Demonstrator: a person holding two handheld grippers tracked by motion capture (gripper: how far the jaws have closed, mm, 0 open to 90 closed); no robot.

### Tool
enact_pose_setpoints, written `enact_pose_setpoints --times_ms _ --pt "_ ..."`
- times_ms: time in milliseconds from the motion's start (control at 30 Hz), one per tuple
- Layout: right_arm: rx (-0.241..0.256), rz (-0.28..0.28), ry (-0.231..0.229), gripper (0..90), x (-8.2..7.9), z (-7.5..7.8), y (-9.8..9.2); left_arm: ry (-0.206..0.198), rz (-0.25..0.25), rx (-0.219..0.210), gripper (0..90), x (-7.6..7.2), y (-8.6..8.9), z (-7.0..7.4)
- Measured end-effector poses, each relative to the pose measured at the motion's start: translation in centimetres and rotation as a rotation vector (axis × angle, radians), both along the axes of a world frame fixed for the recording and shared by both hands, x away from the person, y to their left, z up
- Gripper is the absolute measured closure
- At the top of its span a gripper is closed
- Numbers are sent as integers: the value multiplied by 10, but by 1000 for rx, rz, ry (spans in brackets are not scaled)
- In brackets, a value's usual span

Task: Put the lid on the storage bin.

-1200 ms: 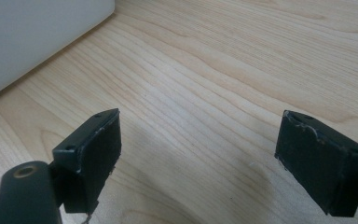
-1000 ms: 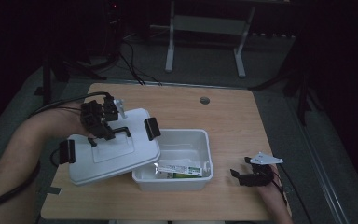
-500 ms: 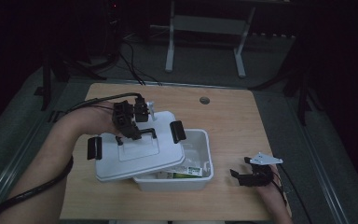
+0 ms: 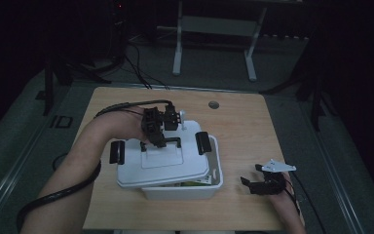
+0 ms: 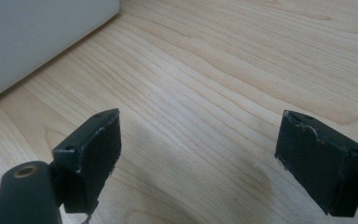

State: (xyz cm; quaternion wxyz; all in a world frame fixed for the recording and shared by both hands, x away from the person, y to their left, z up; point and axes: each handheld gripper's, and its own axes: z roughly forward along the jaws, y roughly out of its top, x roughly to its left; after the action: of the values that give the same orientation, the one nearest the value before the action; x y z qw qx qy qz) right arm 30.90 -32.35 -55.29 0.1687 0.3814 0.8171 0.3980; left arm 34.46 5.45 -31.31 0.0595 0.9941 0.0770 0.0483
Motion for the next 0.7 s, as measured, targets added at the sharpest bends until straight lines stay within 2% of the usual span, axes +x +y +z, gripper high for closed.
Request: enact_pose_setpoints --times_ms 167,300,400,700 --pt "2 0 1 138 0 0 0 -8 -30 11 839 1 -16 -2" --pt "6 -1 0 139 0 0 -1 -26 -43 -8 839 1 -26 -3" --pt "6 1 -1 138 0 1 -1 -17 -46 -11 839 3 -34 -5" --pt "5 4 2 139 0 1 -1 16 -78 31 839 4 -52 -21"
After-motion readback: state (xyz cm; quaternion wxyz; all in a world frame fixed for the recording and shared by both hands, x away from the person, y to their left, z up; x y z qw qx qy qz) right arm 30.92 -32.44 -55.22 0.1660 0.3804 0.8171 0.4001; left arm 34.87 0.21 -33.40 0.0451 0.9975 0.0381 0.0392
